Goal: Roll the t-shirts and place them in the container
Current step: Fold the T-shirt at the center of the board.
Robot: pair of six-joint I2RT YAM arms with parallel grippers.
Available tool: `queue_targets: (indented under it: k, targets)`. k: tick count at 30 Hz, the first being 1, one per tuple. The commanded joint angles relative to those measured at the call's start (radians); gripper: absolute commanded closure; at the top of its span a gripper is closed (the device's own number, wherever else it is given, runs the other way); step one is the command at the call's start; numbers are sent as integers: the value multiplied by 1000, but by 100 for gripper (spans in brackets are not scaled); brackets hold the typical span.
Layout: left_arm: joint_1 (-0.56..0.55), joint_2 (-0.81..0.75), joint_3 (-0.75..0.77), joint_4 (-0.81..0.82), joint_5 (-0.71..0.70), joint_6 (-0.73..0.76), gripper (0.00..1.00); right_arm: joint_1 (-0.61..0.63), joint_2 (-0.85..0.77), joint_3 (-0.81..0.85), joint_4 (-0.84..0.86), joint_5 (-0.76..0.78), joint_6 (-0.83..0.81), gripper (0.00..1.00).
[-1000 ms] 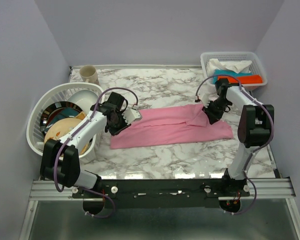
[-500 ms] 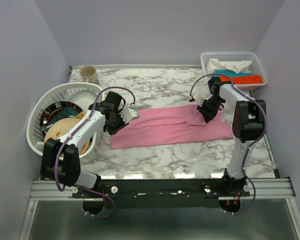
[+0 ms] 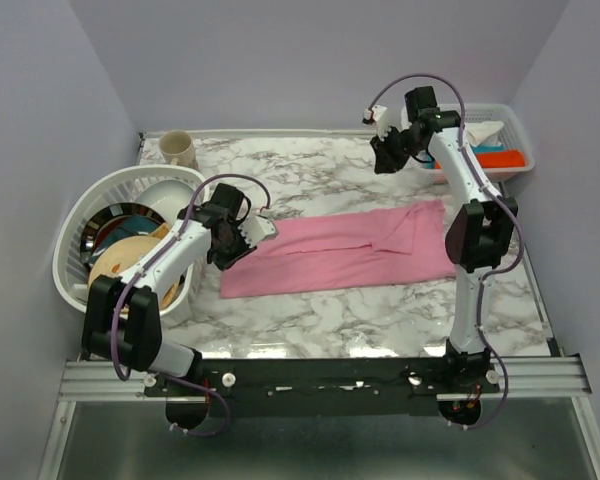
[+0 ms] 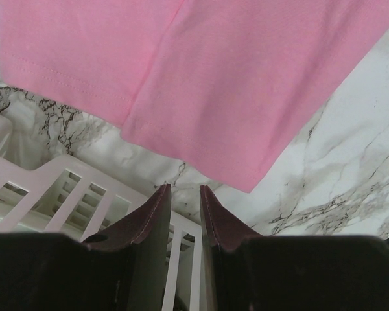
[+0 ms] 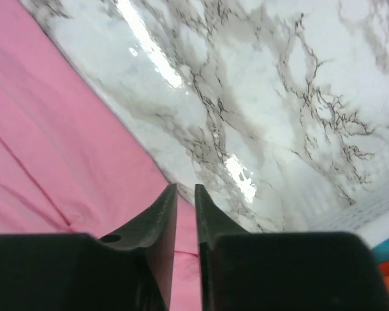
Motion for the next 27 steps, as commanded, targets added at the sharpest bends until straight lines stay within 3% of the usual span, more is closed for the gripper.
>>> queue_targets:
  k: [1, 6, 7, 11, 16, 27]
  targets:
    - [8, 13, 16, -19, -7, 11, 67, 15, -141, -64, -50, -84, 20, 64]
    - [8, 28, 41, -7, -11, 8, 65, 15, -409, -575, -81, 31, -302, 60]
    - [8, 30, 44, -7, -11, 8, 65, 15, -446, -778, -53, 95, -338, 60]
    - [8, 31, 48, -11, -11, 8, 63, 15, -618, -1137, 175, 215, -461, 59]
    - [8, 24, 44, -19, -14, 10, 63, 15, -660, -1220, 264, 238, -436, 59]
    - [8, 20, 28, -19, -22, 11, 63, 13, -554, -1016, 122, 182, -430, 60]
